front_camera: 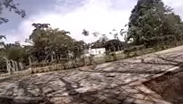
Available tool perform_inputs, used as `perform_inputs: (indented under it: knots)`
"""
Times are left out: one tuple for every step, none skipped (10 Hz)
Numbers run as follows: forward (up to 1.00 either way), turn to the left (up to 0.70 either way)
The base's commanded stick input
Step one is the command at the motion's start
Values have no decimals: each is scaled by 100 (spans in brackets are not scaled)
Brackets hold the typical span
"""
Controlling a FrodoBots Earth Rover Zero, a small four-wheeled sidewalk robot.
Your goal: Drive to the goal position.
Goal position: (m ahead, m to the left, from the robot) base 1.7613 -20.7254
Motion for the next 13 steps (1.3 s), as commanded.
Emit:
perform_inputs:
  knots:
    - [70, 0]
    - [70, 0]
    - [70, 0]
    - [70, 0]
    - [70, 0]
    - [66, 0]
    - [29, 0]
    - [0, 0]
    - [0, 0]
    - [1, 0]
    - [36, 18]
    - [70, 35]
    - [70, 35]
